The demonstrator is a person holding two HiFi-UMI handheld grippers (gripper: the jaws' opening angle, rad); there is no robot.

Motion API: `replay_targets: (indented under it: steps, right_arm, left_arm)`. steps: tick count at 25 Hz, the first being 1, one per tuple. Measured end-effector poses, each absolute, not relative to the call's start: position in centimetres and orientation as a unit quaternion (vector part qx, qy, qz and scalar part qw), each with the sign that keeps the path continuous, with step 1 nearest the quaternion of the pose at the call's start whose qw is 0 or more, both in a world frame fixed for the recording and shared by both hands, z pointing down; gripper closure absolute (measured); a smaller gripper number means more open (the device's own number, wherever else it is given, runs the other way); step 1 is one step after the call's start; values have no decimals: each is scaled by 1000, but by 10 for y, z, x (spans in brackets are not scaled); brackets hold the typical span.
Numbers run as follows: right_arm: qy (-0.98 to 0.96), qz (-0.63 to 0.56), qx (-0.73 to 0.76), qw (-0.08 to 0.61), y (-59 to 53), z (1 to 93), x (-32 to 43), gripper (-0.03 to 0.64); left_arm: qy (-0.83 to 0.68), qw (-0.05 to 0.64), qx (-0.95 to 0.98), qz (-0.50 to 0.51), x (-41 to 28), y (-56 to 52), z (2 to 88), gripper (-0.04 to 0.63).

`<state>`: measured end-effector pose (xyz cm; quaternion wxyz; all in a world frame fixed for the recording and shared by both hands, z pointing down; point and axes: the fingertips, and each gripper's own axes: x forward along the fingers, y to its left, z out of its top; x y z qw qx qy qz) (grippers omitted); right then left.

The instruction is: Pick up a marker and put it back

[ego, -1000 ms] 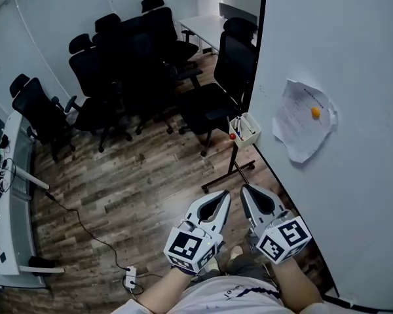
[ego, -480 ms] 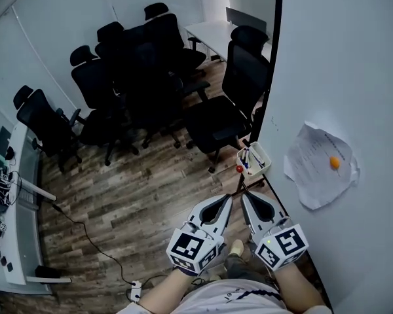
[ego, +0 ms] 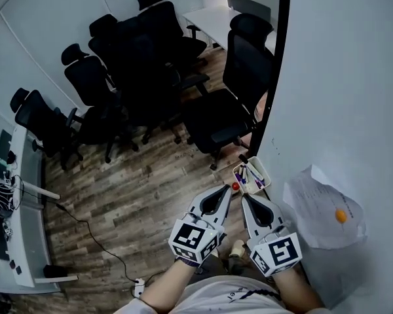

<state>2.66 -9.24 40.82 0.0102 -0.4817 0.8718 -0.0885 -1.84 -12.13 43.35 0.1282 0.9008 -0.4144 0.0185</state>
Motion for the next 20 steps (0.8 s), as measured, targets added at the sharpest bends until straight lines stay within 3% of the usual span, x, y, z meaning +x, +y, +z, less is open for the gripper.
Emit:
replay_targets:
  steps: [20]
  right_arm:
    - [820, -114, -561, -11, -164, 458, 47, 606]
  left_arm:
    - [-316, 167, 932, 56, 20, -239, 539, 583]
